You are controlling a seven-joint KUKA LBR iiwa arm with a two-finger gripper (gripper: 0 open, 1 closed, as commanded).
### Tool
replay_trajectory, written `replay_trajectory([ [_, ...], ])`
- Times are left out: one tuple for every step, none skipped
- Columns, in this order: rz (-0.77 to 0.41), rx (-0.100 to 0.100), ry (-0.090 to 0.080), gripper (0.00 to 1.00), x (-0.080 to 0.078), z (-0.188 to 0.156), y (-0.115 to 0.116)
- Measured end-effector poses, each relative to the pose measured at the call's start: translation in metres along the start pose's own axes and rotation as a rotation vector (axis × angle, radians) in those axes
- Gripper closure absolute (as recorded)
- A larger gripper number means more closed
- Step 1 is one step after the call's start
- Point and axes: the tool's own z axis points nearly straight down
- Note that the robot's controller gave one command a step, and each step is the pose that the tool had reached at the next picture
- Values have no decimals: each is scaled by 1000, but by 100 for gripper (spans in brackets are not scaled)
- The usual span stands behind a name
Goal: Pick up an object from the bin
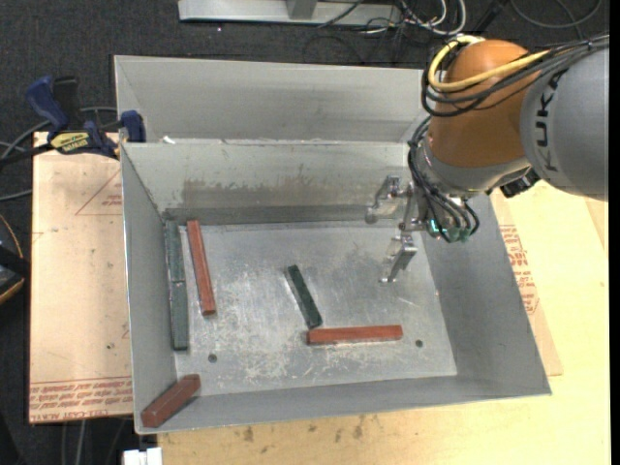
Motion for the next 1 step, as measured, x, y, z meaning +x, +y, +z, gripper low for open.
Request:
replay_trajectory([
  [-1, 1, -8, 0, -1, -5, 0],
])
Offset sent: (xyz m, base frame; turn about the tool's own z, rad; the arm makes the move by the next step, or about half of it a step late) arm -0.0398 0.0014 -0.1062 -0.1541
